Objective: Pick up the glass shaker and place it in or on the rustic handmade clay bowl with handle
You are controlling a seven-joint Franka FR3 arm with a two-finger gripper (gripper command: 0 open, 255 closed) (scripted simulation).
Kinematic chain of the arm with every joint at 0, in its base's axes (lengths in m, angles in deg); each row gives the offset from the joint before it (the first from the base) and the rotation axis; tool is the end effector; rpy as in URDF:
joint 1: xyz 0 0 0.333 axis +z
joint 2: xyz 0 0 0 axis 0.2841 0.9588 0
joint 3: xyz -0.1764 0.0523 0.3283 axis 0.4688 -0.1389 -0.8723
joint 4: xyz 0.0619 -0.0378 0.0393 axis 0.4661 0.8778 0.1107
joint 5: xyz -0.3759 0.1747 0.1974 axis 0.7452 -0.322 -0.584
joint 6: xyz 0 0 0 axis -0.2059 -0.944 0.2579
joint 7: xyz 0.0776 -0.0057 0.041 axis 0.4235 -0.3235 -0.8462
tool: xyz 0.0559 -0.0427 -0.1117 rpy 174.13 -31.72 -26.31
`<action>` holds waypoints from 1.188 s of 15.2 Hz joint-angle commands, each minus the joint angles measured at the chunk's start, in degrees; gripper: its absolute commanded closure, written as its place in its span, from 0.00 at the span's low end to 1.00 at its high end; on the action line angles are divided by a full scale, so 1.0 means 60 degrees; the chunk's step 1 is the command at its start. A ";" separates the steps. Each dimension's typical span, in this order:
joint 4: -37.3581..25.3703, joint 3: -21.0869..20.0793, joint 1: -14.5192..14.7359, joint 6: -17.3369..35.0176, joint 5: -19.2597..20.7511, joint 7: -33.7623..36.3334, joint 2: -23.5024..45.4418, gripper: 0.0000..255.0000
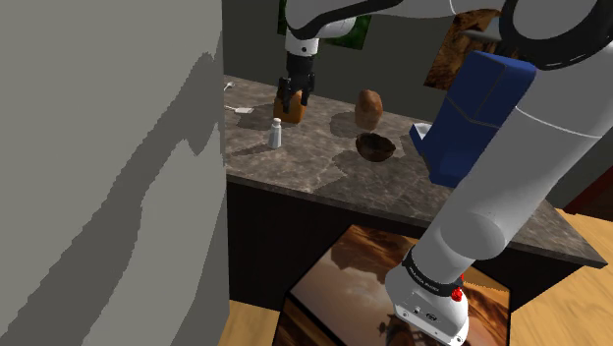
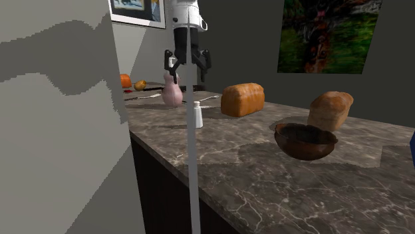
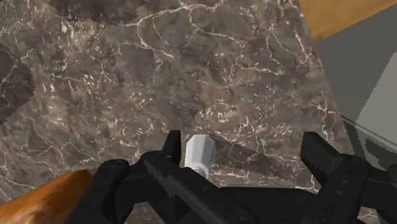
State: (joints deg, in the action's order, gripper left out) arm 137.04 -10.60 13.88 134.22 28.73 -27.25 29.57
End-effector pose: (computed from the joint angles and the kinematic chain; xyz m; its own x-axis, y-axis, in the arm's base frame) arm 0.6155 -0.0588 0.4821 0.9976 0.0596 -0.0347 0.0608 -0.9976 0.0342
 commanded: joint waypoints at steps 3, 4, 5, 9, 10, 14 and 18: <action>-0.1160 0.0077 -0.0102 0.0219 0.0014 -0.0477 0.1537 0.00; -0.1508 0.0085 -0.0125 0.0224 0.0015 -0.0581 0.1927 0.00; -0.1872 0.0090 -0.0149 0.0215 0.0016 -0.0682 0.2321 0.00; -0.3516 0.0085 -0.0251 0.0050 0.0027 -0.1066 0.3950 0.00; -0.3750 0.0081 -0.0265 0.0012 0.0030 -0.1112 0.4164 0.00; -0.3402 0.0084 -0.0281 0.0476 0.0032 -0.1109 0.4279 0.00; -0.3124 0.0088 -0.0295 0.0880 0.0033 -0.1107 0.4406 0.00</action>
State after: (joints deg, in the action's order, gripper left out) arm 117.83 -10.06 12.08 138.90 28.92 -33.95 55.90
